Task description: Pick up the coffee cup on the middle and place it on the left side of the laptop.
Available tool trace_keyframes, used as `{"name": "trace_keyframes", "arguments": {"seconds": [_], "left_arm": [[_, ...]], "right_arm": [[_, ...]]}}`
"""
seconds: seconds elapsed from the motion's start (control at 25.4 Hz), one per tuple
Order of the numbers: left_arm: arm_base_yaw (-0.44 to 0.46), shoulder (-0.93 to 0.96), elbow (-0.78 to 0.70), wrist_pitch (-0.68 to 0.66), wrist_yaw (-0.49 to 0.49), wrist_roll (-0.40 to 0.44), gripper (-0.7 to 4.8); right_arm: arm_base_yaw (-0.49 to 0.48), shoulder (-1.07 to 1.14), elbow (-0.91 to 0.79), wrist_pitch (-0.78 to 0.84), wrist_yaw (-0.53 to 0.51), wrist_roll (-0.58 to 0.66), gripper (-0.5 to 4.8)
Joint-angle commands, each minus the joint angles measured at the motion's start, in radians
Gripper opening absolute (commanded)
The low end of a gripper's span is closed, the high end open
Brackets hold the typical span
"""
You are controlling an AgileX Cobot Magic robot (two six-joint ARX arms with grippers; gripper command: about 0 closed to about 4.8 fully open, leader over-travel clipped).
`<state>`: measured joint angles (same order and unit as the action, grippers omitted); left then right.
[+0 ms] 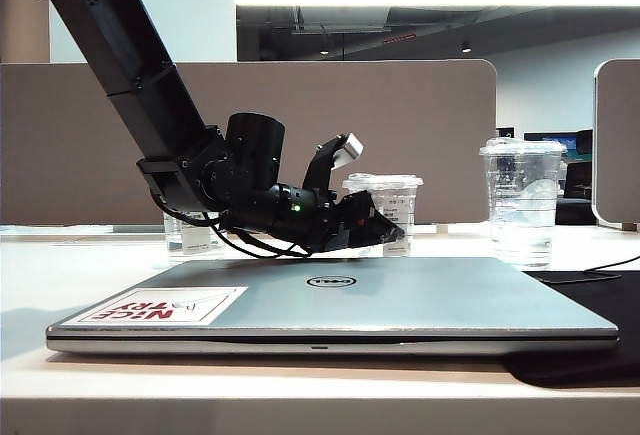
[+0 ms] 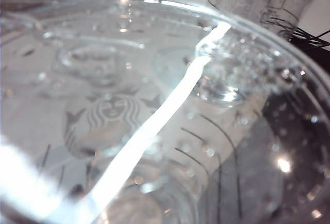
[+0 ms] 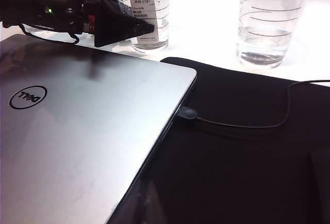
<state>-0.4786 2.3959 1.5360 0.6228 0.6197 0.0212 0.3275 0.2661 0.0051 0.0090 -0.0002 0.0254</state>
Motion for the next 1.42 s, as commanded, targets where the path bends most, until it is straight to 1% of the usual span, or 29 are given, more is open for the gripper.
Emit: {"name": "trace_keyframes", "arguments": {"seconds": [0.04,0.16,0.24,0.47,0.59,0.75,0.79,0.87,0.94,1.06,1.26,1.42], "left_arm": [[-0.001,-0.011,0.006,0.032,0.032,-0.002,3.09],[-0.002,-0.021,0.006,0.084,0.04,-0.003,3.09],[-0.001,-0.036,0.006,0.093,0.039,-0.002,3.09],[0.007,-0.081,0.002,0.08,0.041,0.005,3.09],[0.008,-0.136,-0.027,0.077,0.036,0.037,3.11],[0.008,-0.23,-0.055,-0.006,0.004,0.087,3.11],[0.008,-0.258,-0.068,-0.027,0.006,0.109,3.1],[0.017,-0.29,-0.087,-0.043,0.007,0.117,3.1],[0.036,-0.339,-0.136,-0.045,0.013,0.111,3.1],[0.095,-0.414,-0.231,-0.041,0.009,0.069,3.1],[0.164,-0.554,-0.408,-0.003,-0.01,0.076,3.1],[0.174,-0.679,-0.547,0.007,-0.018,0.078,3.09]], "right_arm": [[0.0,-0.002,-0.004,0.018,0.001,0.0,-0.05],[0.0,-0.002,-0.004,0.018,0.001,0.0,-0.05],[0.0,-0.002,-0.004,0.018,0.001,0.0,-0.05],[0.0,-0.002,-0.004,0.018,0.001,0.0,-0.05],[0.0,-0.002,-0.004,0.018,0.001,0.0,-0.05],[0.001,-0.002,-0.004,0.018,0.001,0.0,-0.05],[0.001,-0.002,-0.004,0.018,0.001,0.0,-0.05],[0.001,-0.002,-0.004,0.018,0.001,0.0,-0.05],[0.001,-0.002,-0.004,0.017,0.001,0.0,-0.05],[0.001,-0.002,-0.004,0.017,0.001,0.0,-0.05],[0.003,-0.002,-0.004,0.018,0.001,0.0,-0.05],[0.012,-0.002,-0.004,0.017,0.0,0.0,-0.05]]}}
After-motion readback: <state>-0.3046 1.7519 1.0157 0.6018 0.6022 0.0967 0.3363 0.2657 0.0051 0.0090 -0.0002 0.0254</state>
